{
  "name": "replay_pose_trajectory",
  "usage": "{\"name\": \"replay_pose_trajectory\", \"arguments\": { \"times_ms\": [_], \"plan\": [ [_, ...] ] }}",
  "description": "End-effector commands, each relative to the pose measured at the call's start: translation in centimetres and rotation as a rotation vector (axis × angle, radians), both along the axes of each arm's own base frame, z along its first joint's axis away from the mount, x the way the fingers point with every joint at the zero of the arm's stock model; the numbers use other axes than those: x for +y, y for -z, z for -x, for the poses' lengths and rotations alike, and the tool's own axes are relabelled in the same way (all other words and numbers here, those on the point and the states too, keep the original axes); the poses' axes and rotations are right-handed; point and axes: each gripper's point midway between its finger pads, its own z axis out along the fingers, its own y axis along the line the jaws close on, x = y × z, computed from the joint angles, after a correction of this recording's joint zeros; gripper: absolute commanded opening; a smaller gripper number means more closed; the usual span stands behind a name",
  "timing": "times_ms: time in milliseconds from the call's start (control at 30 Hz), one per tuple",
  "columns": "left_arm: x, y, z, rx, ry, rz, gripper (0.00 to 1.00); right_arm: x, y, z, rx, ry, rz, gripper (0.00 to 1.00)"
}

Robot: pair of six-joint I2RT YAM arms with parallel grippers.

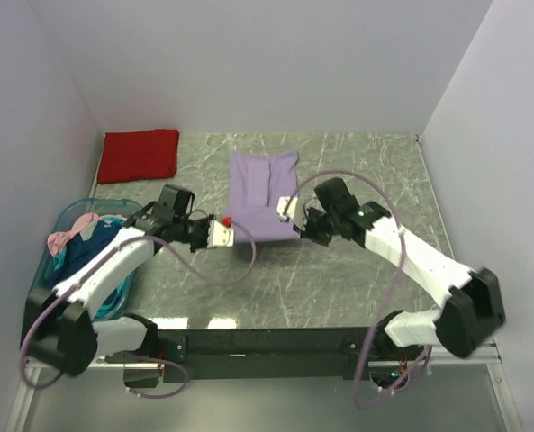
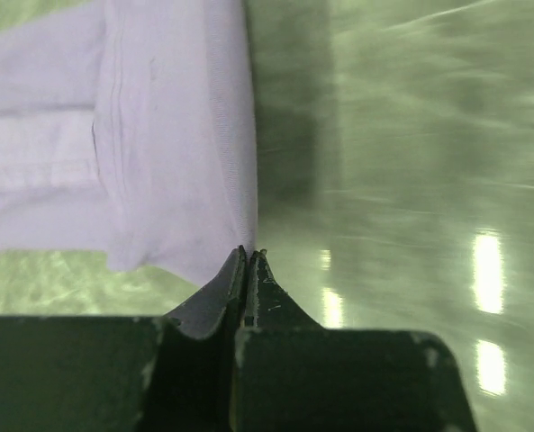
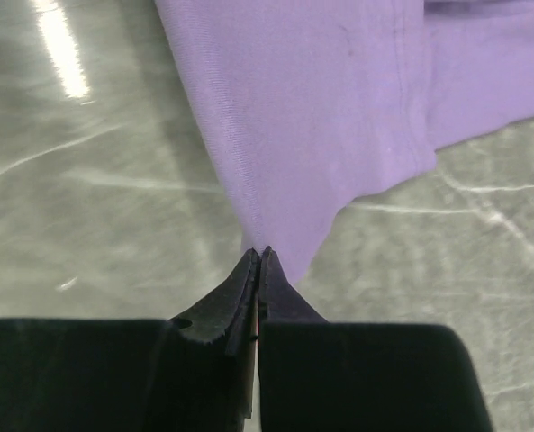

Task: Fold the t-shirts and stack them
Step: Fold the tshirt

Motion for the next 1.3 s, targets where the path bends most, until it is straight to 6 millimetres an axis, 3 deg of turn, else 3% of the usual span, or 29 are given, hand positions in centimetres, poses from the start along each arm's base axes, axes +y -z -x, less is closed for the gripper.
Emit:
{"name": "replay_pose_trajectory", "arguments": {
  "times_ms": [0, 100, 167, 233, 300, 333, 400, 433, 467, 500, 567, 633, 667, 700, 733, 767, 800, 867, 900, 933, 1000, 1033, 1167, 1267],
  "plan": [
    [1.3, 0.5, 7.9, 0.16, 0.099, -0.056, 0.0, -2.1, -0.7, 6.4, 0.088, -0.036, 0.017, 0.0],
    [1.5, -0.5, 12.7, 0.247, 0.156, -0.037, 0.0, -2.5, -1.2, 11.1, 0.13, -0.119, 0.006, 0.0],
    [1.4, -1.6, 14.7, 0.258, 0.186, -0.006, 0.0, -2.7, -1.7, 13.5, 0.132, -0.171, -0.003, 0.0],
    [0.9, -3.0, 15.0, 0.296, 0.129, 0.04, 0.0, -2.7, -2.5, 13.9, 0.132, -0.157, -0.03, 0.0],
    [0.6, -3.9, 14.7, 0.323, 0.108, 0.049, 0.0, -2.7, -3.2, 12.9, 0.095, -0.156, -0.02, 0.0],
    [0.2, -5.3, 13.7, 0.297, 0.098, 0.066, 0.0, -2.6, -3.9, 12.0, 0.069, -0.149, -0.028, 0.0],
    [-0.1, -5.5, 11.7, 0.317, 0.054, 0.062, 0.0, -2.5, -3.8, 9.6, 0.063, -0.13, -0.026, 0.0],
    [-0.5, -5.8, 10.0, 0.314, 0.044, 0.062, 0.0, -2.3, -4.4, 8.4, 0.051, -0.123, -0.033, 0.0],
    [-0.5, -5.9, 8.7, 0.305, 0.028, 0.069, 0.0, -2.1, -3.5, 7.1, 0.074, -0.134, -0.004, 0.0],
    [-0.1, -6.8, 6.6, 0.276, -0.005, 0.092, 0.0, -2.3, -4.6, 5.3, 0.054, -0.104, -0.023, 0.0],
    [-0.1, -5.6, 3.0, 0.297, -0.041, 0.093, 0.0, -1.9, -3.9, 2.6, 0.063, -0.09, -0.014, 0.0],
    [0.2, -4.8, -0.8, 0.333, -0.086, 0.103, 0.0, -1.8, -4.6, -0.1, 0.027, -0.084, -0.014, 0.0],
    [0.2, -4.6, -2.1, 0.328, -0.09, 0.106, 0.0, -1.5, -3.0, -1.4, 0.052, -0.087, 0.008, 0.0],
    [0.3, -5.1, -4.1, 0.324, -0.122, 0.123, 0.01, -1.3, -3.2, -2.6, 0.041, -0.085, 0.007, 0.0],
    [0.1, -3.4, -5.4, 0.377, -0.144, 0.12, 0.01, -1.4, -2.7, -3.6, 0.049, -0.078, 0.011, 0.0],
    [0.0, -3.1, -6.9, 0.385, -0.177, 0.134, 0.0, -1.1, -1.0, -4.7, 0.083, -0.078, 0.024, 0.0],
    [0.0, -3.1, -8.2, 0.386, -0.198, 0.143, 0.0, -0.9, -0.7, -5.7, 0.082, -0.07, 0.023, 0.0],
    [-0.3, -0.7, -10.2, 0.432, -0.24, 0.143, 0.01, -0.6, 1.7, -7.7, 0.113, -0.048, 0.033, 0.0],
    [-0.4, -0.1, -11.0, 0.44, -0.263, 0.145, 0.01, -0.4, 2.0, -8.6, 0.113, -0.041, 0.03, 0.0],
    [-0.5, 1.5, -11.9, 0.471, -0.291, 0.142, 0.01, -0.1, 3.9, -9.3, 0.143, -0.033, 0.042, 0.0],
    [-0.5, 2.8, -13.2, 0.508, -0.359, 0.142, 0.01, 0.1, 4.9, -10.5, 0.161, -0.013, 0.04, 0.0],
    [-0.4, 4.5, -13.4, 0.559, -0.397, 0.126, 0.01, 0.1, 6.4, -10.8, 0.188, 0.001, 0.053, 0.0],
    [-0.1, 8.3, -12.4, 0.676, -0.472, 0.086, 0.01, 0.5, 8.7, -10.7, 0.258, 0.031, 0.056, 0.0],
    [0.0, 9.6, -10.4, 0.772, -0.512, 0.069, 0.01, 0.6, 9.8, -8.9, 0.328, 0.047, 0.052, 0.0]
  ]
}}
